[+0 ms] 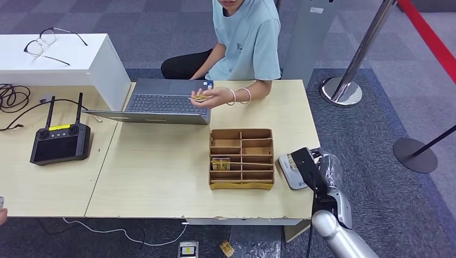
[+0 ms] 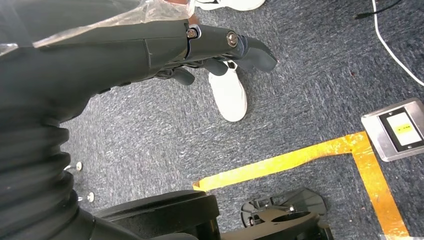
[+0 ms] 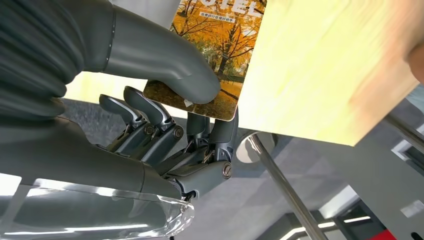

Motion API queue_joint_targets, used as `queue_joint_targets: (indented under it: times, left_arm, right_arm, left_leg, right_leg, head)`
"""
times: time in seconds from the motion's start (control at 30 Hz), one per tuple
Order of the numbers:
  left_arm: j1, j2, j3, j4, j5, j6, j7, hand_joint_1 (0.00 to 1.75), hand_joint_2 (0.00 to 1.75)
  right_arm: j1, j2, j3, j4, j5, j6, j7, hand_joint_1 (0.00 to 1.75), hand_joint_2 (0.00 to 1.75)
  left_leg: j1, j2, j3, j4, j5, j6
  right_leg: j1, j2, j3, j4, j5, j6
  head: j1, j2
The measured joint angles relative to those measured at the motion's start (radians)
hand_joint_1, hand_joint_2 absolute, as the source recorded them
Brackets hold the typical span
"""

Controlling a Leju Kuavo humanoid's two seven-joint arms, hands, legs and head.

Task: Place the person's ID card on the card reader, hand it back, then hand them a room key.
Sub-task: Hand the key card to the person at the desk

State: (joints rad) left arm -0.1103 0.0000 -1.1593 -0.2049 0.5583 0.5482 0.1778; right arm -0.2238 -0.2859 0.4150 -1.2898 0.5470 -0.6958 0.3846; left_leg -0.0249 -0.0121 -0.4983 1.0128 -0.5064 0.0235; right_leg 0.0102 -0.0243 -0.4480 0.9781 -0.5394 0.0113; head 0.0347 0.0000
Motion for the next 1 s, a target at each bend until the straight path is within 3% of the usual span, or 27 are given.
queue_joint_targets:
  times: [1.0]
  left_arm:
    - [0.000, -0.005, -0.001, 0.000, 0.001, 0.006, -0.011, 0.00, 1.75]
  right_arm:
    - [-0.002, 0.012, 0.027, 0.058, 0.037, -0.003, 0.027, 1.75, 1.75]
  left_leg:
    - [0.000, 0.000, 0.001, 0.000, 0.000, 0.000]
  right_leg:
    - [0.000, 0.000, 0.001, 0.000, 0.000, 0.000]
  head:
    - [0.000, 0.000]
